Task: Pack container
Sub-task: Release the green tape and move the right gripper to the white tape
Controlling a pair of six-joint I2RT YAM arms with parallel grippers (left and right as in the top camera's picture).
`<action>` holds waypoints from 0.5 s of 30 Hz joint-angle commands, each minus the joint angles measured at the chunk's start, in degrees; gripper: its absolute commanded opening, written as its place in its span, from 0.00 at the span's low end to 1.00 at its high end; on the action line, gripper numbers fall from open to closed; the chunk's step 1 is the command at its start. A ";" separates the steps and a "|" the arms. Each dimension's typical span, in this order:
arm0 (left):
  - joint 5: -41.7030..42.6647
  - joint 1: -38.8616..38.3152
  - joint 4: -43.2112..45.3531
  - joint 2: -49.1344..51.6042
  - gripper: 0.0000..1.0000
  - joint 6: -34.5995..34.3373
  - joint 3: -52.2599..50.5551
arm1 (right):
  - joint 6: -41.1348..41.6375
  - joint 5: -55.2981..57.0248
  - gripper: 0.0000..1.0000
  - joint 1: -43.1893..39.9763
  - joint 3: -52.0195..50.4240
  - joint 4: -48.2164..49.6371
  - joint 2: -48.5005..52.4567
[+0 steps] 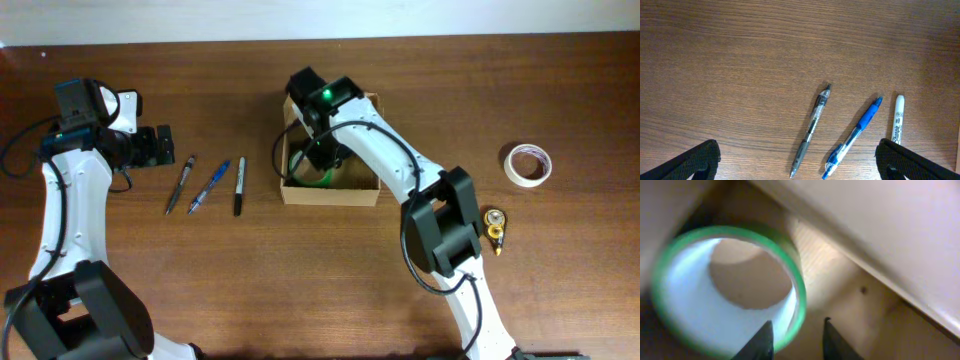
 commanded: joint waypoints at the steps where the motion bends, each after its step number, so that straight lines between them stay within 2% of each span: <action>1: 0.00 0.20 0.11 0.04 0.99 0.96 1.33 | 0.24 3.63 0.36 -0.26 8.46 -2.08 -10.62; 7: 0.00 0.20 0.11 0.04 1.00 0.96 1.33 | 1.88 9.16 0.43 -5.62 10.84 -5.07 -22.95; 10: 0.00 0.20 0.11 0.04 0.99 0.96 1.33 | 2.45 9.16 0.44 -11.93 10.54 -6.27 -28.15; 15: 0.00 0.20 0.11 0.04 0.99 0.96 1.33 | 7.63 8.96 0.45 -28.35 5.99 -6.67 -33.48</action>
